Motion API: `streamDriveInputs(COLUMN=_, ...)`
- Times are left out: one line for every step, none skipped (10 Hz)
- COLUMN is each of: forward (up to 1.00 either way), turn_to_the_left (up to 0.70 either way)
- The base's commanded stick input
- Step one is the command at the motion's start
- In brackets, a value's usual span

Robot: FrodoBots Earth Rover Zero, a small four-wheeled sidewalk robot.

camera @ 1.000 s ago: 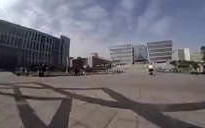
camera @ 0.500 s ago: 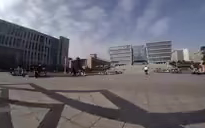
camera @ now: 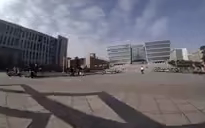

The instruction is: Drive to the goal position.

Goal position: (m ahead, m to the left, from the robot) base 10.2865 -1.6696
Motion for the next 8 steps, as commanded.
streamDriveInputs(forward=0.85, turn_to_the_left=0.0)
streamDriveInputs(forward=0.85, turn_to_the_left=0.0)
streamDriveInputs(forward=0.85, turn_to_the_left=0.0)
streamDriveInputs(forward=0.85, turn_to_the_left=0.0)
streamDriveInputs(forward=0.85, turn_to_the_left=0.0)
streamDriveInputs(forward=0.85, turn_to_the_left=0.0)
streamDriveInputs(forward=0.85, turn_to_the_left=0.0)
streamDriveInputs(forward=0.85, turn_to_the_left=0.0)
